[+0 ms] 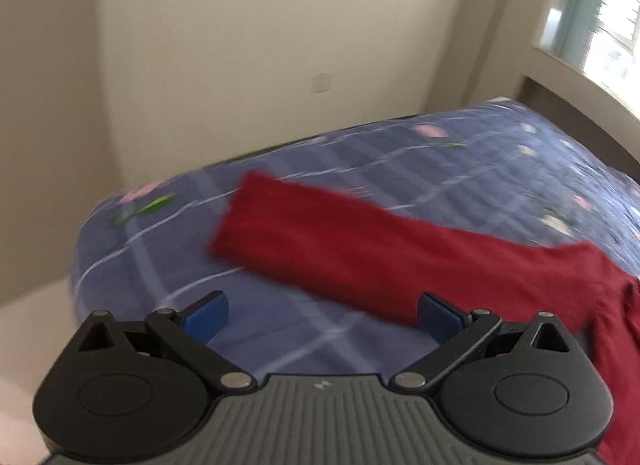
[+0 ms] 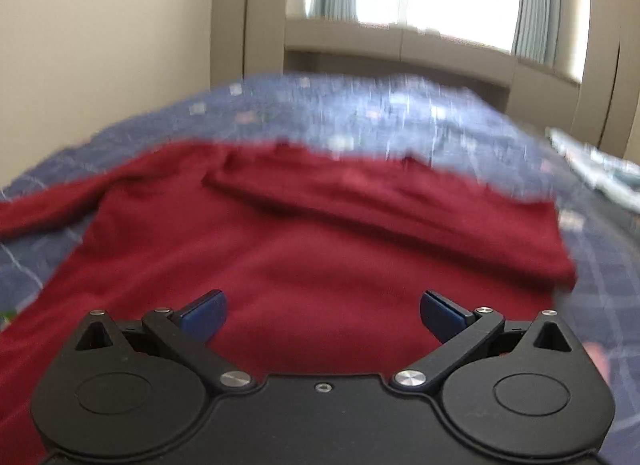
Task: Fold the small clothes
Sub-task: 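Grasp the other sleeve with the left tool and lift it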
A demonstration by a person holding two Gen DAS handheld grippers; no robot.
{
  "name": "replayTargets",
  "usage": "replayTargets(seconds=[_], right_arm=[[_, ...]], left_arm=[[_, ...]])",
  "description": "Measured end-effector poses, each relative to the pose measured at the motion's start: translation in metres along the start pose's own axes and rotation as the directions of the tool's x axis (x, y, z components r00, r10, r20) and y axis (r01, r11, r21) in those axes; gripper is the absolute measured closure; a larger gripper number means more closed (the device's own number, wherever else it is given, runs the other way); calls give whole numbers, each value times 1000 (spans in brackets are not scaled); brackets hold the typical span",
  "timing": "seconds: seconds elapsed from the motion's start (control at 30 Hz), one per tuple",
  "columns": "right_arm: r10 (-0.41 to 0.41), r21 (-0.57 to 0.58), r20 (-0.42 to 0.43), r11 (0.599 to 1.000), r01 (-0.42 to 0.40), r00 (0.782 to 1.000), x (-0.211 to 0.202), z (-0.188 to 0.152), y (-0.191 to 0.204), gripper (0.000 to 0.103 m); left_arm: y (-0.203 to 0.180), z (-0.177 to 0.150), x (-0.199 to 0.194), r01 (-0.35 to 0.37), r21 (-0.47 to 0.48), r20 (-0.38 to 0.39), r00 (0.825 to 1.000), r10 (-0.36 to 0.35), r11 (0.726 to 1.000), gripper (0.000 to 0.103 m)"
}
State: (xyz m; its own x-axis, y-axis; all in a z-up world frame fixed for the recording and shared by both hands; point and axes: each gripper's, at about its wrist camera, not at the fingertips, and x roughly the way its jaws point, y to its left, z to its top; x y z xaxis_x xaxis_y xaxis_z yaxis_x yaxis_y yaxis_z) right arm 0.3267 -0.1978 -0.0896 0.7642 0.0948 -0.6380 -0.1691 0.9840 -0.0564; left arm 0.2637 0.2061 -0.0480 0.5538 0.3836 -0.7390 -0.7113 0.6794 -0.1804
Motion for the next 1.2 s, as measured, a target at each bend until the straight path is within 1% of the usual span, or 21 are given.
replayTargets(seconds=[0.07, 0.1, 0.17, 0.23, 0.27, 0.33, 0.37, 0.4, 0.43, 0.5, 0.53, 0.63, 0.67, 0.73, 0.8, 0.87, 0.93, 0.97, 1.03, 1.1, 1.2], right_arm=[[13, 20, -1, 1000, -13, 1000, 1, 0, -3, 1], [20, 31, -6, 999, -20, 1000, 2, 0, -4, 1], [33, 45, -10, 998, -32, 999, 3, -2, -6, 0], [40, 52, -13, 998, -39, 999, 4, -2, -8, 0], [43, 55, -14, 998, -42, 999, 5, -2, -10, 0], [46, 58, -12, 997, -45, 999, 4, -2, -11, 0], [46, 59, -11, 997, -45, 999, 5, -2, -11, 0], [46, 60, -9, 997, -46, 999, 5, -2, -11, 0], [46, 60, -8, 997, -46, 999, 5, -2, -11, 0], [46, 60, -7, 997, -46, 999, 5, -3, -11, 0], [46, 61, -7, 997, -46, 999, 5, -3, -11, 0], [47, 61, -8, 997, -46, 999, 5, -3, -11, 0], [46, 61, -7, 997, -46, 999, 5, -3, -11, 0], [46, 61, -7, 997, -46, 999, 5, -3, -11, 0], [46, 61, -7, 997, -46, 999, 5, -3, -11, 0], [46, 61, -7, 997, -45, 999, 5, -3, -11, 0], [46, 60, -6, 997, -45, 999, 4, -3, -11, 0], [46, 61, -5, 997, -45, 999, 4, -3, -11, 0], [46, 61, -3, 997, -45, 999, 4, -3, -11, 0], [46, 62, 1, 997, -46, 999, 4, -2, -11, 0], [55, 78, 9, 995, -56, 998, 2, -1, -14, 0]], left_arm=[[13, 0, 9, -18, -47, -13, 1000, 17, 999, 1], [18, -1, 10, -21, -47, 3, 1000, 21, 999, 1], [19, 0, 12, -56, -33, 33, 998, 57, 998, 1], [20, 5, 19, -84, -45, 22, 996, 85, 995, 1], [22, 8, 21, -85, -68, 24, 996, 87, 994, 1], [26, 10, 19, -83, -135, 39, 995, 89, 987, 5], [31, 12, 19, -85, -162, 46, 995, 94, 983, 14], [32, 13, 18, -87, -186, 56, 994, 99, 979, 26], [34, 13, 16, -81, -212, 68, 993, 97, 974, 32], [41, 16, 17, -61, -253, 73, 994, 82, 966, 63], [44, 17, 19, -54, -276, 66, 995, 75, 960, 69], [57, 19, 23, -24, -345, 73, 996, 52, 938, 83], [58, 19, 24, -14, -362, 80, 996, 46, 932, 90], [55, 24, 24, 18, -370, 107, 994, 24, 929, 93], [45, 34, 19, 51, -326, 153, 988, 0, 944, 94], [30, 52, 11, 101, -269, 217, 975, -42, 958, 94], [13, 74, 3, 152, -224, 270, 959, -88, 963, 94], [3, 85, -2, 179, -200, 295, 949, -115, 963, 94], [-25, 112, -13, 239, -144, 350, 920, -176, 960, 94], [-57, 137, -26, 307, -71, 387, 886, -257, 949, 94], [-119, 162, -50, 413, 75, 411, 817, -406, 908, 94]])
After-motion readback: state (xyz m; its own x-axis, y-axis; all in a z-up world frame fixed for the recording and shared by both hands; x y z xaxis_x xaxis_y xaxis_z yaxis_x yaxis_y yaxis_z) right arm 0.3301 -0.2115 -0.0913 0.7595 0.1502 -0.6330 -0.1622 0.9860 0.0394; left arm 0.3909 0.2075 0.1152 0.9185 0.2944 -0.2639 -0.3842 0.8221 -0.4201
